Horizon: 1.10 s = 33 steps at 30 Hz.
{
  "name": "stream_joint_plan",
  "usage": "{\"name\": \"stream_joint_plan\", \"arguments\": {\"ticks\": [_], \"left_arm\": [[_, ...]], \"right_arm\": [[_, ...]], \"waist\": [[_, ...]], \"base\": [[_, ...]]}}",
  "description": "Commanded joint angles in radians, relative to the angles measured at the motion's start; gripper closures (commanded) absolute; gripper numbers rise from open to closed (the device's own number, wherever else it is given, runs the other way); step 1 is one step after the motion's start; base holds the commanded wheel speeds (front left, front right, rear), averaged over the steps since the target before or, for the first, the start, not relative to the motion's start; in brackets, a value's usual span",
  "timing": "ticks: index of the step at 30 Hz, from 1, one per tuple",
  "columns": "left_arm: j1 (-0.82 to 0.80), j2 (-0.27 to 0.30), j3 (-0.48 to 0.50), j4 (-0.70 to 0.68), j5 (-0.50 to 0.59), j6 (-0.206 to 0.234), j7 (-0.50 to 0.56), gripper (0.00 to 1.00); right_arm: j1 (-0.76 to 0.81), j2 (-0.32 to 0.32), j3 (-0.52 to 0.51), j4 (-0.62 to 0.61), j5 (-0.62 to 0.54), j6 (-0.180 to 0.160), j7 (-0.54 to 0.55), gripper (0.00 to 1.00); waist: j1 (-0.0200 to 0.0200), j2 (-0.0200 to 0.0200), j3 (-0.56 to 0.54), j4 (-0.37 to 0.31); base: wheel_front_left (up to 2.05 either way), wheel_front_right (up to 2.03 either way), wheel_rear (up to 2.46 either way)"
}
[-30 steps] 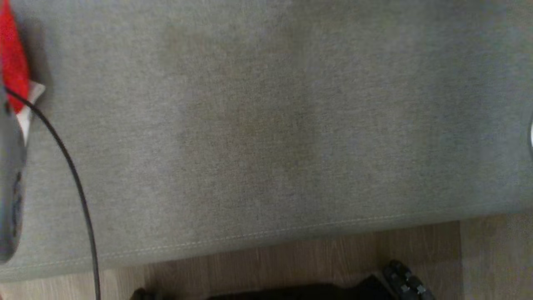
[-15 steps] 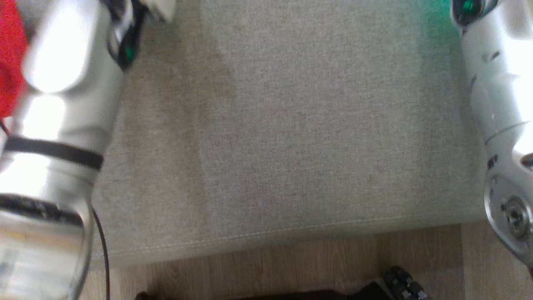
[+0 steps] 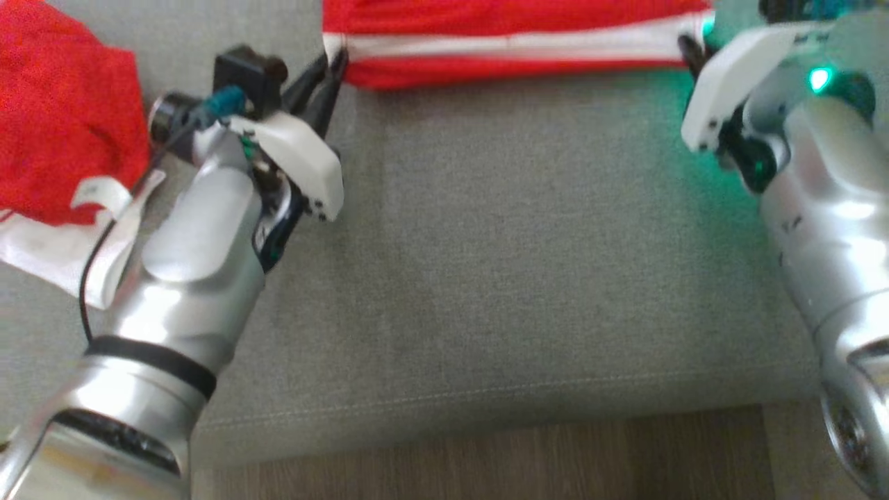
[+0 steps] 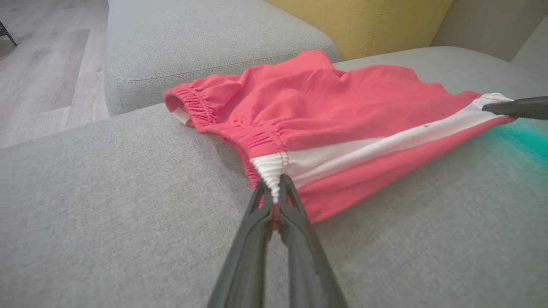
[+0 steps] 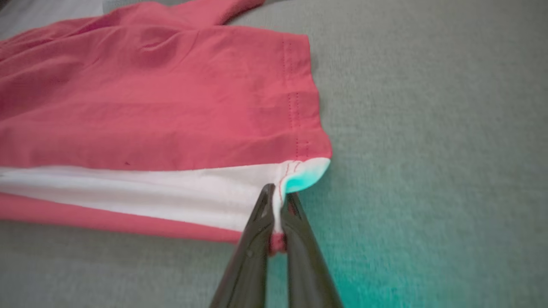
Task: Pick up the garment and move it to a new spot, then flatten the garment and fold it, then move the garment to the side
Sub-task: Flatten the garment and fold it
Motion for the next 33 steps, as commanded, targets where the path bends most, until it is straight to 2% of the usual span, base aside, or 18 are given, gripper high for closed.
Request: {"name": "stream_joint_plan", "arguments": {"ticks": [1, 15, 19, 33], "left_arm": [[0.000, 0.033, 0.018, -0.019, -0.004, 0.002, -0.006, 1.00], [0.210, 0.052, -0.018, -0.076, 0.003, 0.001, -0.006, 1.00], [0.300, 0.070, -0.011, -0.102, 0.006, 0.002, -0.006, 1.00], [0.452, 0.095, 0.022, -0.181, -0.015, 0.003, -0.006, 1.00]], "right_arm": [[0.025, -0.004, 0.026, -0.035, 0.014, 0.000, 0.014, 1.00], [0.266, -0.128, 0.249, -0.210, 0.171, 0.000, 0.195, 1.00], [0.347, -0.187, 0.312, -0.296, 0.251, 0.000, 0.293, 1.00], [0.477, -0.327, 0.388, -0.511, 0.356, 0.000, 0.437, 1.00]], "waist": [[0.0000, -0.0001, -0.046, 0.006], [0.0000, -0.0001, -0.225, 0.001], [0.0000, -0.0001, -0.279, -0.005], [0.0000, -0.0001, -0.316, -0.019]], "base": [[0.00, 0.00, 0.00], [0.00, 0.00, 0.00], [0.00, 0.00, 0.00], [0.00, 0.00, 0.00]]}}
